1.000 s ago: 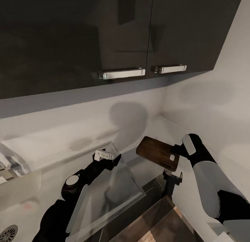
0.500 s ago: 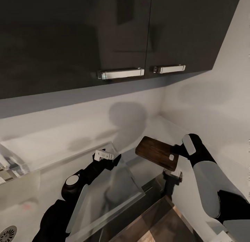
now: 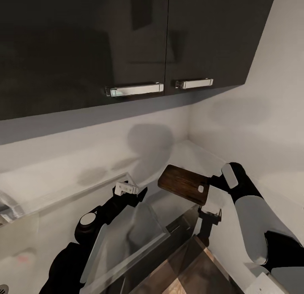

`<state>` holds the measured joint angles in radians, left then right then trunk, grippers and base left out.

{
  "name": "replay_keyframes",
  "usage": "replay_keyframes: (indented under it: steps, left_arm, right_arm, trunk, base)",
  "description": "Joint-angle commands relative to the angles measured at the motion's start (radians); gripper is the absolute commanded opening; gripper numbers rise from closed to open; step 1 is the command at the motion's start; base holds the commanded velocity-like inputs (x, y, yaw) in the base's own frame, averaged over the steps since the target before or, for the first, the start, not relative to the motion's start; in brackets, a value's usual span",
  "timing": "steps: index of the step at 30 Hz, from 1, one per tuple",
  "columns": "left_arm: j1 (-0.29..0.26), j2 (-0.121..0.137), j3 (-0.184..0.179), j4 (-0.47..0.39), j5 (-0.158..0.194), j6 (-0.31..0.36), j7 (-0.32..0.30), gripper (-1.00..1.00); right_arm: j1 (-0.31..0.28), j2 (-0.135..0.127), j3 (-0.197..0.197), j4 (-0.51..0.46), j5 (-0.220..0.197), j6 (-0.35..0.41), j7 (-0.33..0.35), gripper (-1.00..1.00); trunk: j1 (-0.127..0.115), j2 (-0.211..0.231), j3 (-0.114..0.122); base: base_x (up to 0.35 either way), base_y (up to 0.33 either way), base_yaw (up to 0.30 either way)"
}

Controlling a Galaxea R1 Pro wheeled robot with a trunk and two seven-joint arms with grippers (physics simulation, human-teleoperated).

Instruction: In the kitchen, take the Vidalia onion out of the sink, dice it on the chopping board with the paring knife, put the diced onion into the bowl on the countertop, then place both the paring knife and the chopping board into the sink.

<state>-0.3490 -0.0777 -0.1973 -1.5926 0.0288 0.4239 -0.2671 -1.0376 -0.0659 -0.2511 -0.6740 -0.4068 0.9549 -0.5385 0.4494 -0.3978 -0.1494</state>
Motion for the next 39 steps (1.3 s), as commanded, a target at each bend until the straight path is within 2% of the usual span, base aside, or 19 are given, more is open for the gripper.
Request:
replay_keyframes:
  steps: [1, 7, 10, 16, 32, 39]
  left_arm:
    - [-0.001, 0.0, 0.001, -0.001, 0.003, 0.007, -0.003, 1.0]
    - [-0.001, 0.0, 0.001, -0.001, 0.003, 0.007, -0.003, 1.0]
    - [-0.001, 0.0, 0.001, -0.001, 0.003, 0.007, -0.003, 1.0]
    - [-0.001, 0.0, 0.001, -0.001, 0.003, 0.007, -0.003, 1.0]
    - [-0.001, 0.0, -0.001, -0.001, 0.003, 0.007, -0.003, 1.0]
    - [-0.001, 0.0, -0.001, -0.001, 0.003, 0.007, -0.003, 1.0]
  right_arm:
    - [-0.001, 0.0, 0.0, -0.001, -0.011, 0.002, -0.009, 1.0]
    - [-0.001, -0.004, 0.0, -0.001, -0.01, 0.001, -0.008, 1.0]
    - [-0.002, -0.031, 0.0, -0.001, -0.01, 0.001, -0.006, 1.0]
    - [-0.015, -0.048, -0.002, 0.001, -0.01, 0.002, -0.005, 1.0]
    - [-0.025, -0.042, 0.001, 0.001, -0.01, 0.001, -0.005, 1.0]
    - [-0.025, -0.02, 0.005, 0.002, -0.01, 0.001, -0.006, 1.0]
  trunk:
    - [0.001, -0.002, -0.002]
    - [0.001, -0.002, -0.002]
    - [0.001, -0.002, -0.002]
    - [0.001, -0.002, -0.002]
    - [0.001, -0.002, -0.002]
    - [0.001, -0.002, -0.002]
  base:
    - [0.0, 0.0, -0.013]
    - [0.0, 0.0, -0.005]
    - [0.0, 0.0, 0.0]
    - [0.0, 0.0, 0.0]
    - [0.0, 0.0, 0.0]
    - [0.0, 0.0, 0.0]
